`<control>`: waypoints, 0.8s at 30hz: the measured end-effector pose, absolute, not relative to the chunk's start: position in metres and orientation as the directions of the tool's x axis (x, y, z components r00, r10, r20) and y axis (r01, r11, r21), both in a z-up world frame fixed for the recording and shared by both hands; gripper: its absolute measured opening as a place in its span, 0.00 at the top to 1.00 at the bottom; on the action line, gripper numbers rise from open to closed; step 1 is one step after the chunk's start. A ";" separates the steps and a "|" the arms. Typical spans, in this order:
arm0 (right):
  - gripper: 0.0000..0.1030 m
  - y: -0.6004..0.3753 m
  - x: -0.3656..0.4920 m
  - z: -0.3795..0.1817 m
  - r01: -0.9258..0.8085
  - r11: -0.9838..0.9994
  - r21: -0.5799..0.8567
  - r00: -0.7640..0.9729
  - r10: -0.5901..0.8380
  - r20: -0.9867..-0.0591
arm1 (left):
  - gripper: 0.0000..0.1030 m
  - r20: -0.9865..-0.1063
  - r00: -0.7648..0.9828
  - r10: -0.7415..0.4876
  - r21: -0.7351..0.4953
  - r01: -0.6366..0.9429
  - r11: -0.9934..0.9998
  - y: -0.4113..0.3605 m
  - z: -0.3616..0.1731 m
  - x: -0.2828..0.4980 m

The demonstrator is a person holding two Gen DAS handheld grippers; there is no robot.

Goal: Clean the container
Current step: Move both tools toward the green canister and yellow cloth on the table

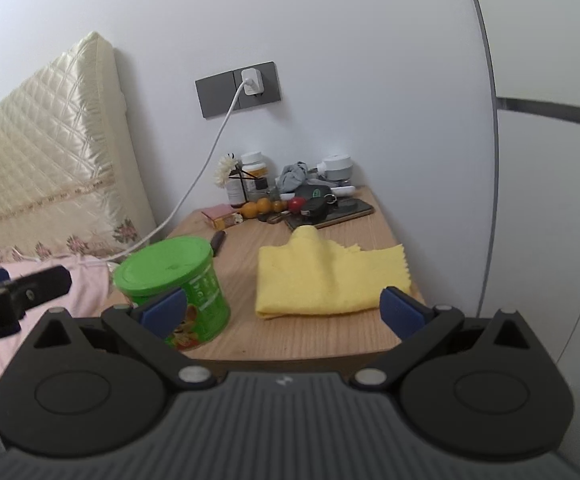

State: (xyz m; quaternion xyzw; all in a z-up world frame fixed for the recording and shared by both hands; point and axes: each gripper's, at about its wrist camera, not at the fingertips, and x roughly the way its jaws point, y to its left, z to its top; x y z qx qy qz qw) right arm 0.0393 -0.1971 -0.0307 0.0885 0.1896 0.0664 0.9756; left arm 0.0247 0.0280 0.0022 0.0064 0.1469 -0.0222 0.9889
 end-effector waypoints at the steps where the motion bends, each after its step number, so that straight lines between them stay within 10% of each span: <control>1: 0.00 -0.197 0.039 -0.031 -0.095 0.978 0.188 0.920 0.158 -0.358 | 0.00 -0.298 0.953 -0.045 0.015 0.052 0.999 0.027 0.001 0.025; 24: 0.00 -0.198 0.049 -0.040 -0.212 0.947 0.240 0.889 0.289 -0.355 | 0.00 -0.321 0.946 -0.032 -0.039 0.020 0.999 0.038 -0.017 0.033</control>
